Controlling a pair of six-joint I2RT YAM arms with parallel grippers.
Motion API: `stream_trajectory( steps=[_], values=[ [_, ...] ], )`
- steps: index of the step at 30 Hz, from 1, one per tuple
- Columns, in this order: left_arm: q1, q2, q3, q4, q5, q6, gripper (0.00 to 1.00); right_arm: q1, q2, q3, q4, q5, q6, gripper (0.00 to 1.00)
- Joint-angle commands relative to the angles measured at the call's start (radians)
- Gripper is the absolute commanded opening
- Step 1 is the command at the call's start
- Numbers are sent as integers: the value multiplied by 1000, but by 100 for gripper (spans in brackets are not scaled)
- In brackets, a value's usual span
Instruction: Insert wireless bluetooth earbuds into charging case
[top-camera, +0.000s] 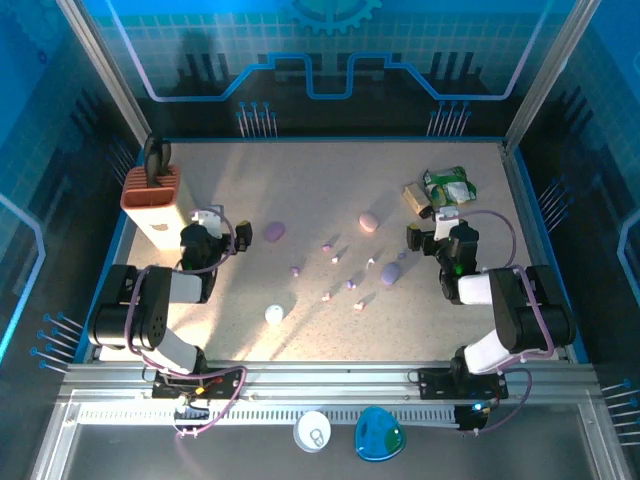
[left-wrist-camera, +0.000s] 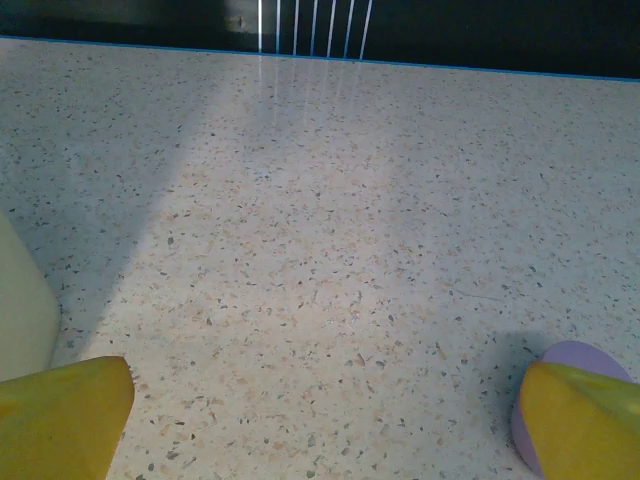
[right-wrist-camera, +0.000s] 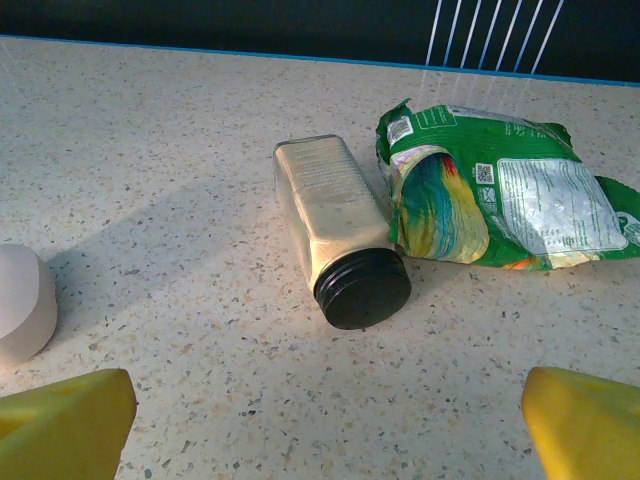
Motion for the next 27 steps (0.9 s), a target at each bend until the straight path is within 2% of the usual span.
stream_trajectory(
  steps=[1, 23, 27],
  values=[
    [0, 2, 14, 5, -5, -1, 99, 14, 6, 23, 16, 21, -15, 100],
    [1, 2, 14, 5, -5, -2, 99, 15, 6, 24, 15, 20, -15, 100],
    [-3, -42, -2, -1, 9, 7, 99, 15, 4, 16, 27, 27, -9, 100]
  ],
)
